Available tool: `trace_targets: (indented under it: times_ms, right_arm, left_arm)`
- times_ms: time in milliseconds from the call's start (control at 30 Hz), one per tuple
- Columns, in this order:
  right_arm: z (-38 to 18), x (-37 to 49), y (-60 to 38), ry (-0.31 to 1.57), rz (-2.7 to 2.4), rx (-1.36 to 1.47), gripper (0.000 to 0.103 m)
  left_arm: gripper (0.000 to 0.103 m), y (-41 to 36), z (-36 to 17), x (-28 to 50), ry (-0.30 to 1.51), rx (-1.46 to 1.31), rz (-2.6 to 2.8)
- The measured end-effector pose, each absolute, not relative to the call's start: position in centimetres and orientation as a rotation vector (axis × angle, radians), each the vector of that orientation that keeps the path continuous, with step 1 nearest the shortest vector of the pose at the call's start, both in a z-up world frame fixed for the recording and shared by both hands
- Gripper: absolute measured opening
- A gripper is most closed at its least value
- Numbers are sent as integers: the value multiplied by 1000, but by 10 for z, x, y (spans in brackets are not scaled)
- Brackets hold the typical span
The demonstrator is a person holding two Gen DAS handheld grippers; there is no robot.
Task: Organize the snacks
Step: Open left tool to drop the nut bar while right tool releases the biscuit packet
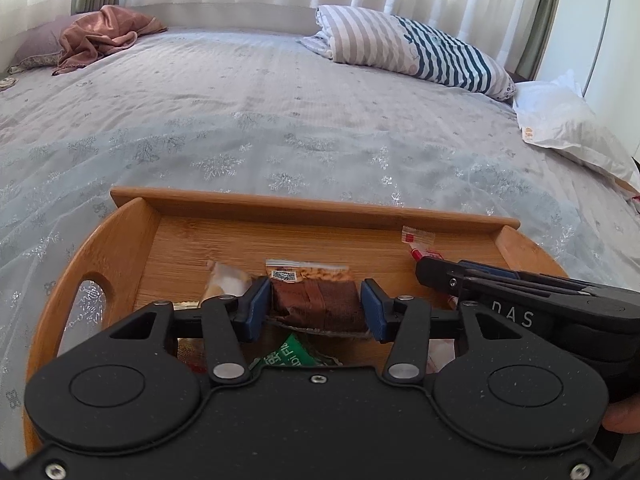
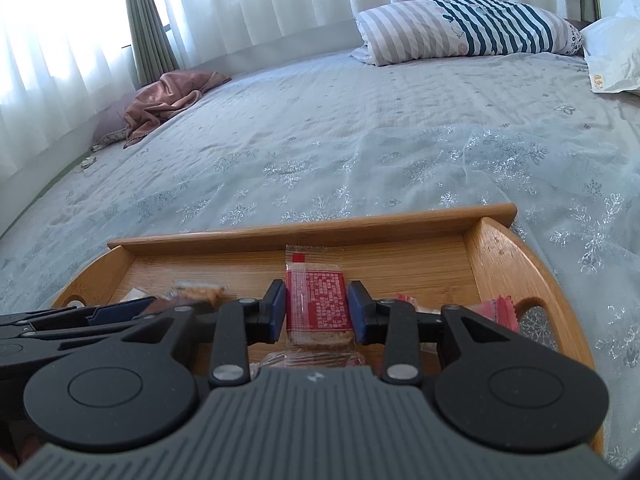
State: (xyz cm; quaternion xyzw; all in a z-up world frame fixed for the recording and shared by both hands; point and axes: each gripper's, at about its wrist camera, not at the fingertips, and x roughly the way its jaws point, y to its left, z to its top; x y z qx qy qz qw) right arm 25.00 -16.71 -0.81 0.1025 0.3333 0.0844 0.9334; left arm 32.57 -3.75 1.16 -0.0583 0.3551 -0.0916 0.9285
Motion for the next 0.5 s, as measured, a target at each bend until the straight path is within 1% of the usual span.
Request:
trace_targets:
  times_ms: [100,233,333,500]
  right_arm:
    - [-8,250,-166,680,172,204,43]
    - [-6,249,-167,680,165,210,48]
    - [-3,246,-167,675,159,212,50]
    - [6,240,-171,660,152,218,60]
  left_arm:
    - [46,-38,12,325,729,-115,-187]
    - [48,-37,13,324,732,-119,-191]
    - [52,-34,15,321,728,-125,-186]
    - [58,-31,23,314,719,-130,-186]
